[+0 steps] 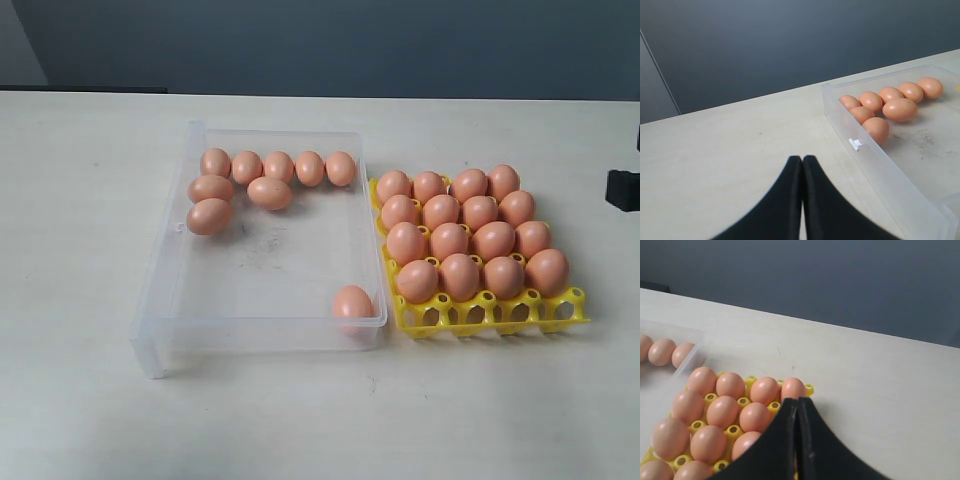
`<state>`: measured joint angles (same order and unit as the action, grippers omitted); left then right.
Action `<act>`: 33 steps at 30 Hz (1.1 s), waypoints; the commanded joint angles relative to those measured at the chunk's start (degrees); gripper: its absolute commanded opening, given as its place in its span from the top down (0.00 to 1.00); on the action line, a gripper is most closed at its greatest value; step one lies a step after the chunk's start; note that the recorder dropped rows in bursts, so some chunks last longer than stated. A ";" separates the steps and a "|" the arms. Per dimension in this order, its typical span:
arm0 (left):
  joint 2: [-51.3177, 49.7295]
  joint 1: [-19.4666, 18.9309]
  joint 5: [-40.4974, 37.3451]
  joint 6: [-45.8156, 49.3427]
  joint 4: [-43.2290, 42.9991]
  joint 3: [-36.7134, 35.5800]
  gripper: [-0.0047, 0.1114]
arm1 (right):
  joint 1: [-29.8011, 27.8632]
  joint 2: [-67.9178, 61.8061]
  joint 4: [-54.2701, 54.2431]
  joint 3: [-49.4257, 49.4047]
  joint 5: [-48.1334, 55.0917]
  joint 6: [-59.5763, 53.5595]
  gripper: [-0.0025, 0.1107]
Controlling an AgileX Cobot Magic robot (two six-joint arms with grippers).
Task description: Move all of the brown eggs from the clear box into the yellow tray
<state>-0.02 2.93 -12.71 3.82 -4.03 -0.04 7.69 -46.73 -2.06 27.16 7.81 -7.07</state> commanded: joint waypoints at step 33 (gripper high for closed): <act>0.02 0.03 0.84 -0.17 0.00 0.04 0.96 | -7.10 28.25 0.88 -17.02 3.09 4.91 0.98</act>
<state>-0.02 2.93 -12.71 3.82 -4.03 -0.04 2.15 -21.15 -1.67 11.73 10.93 -2.86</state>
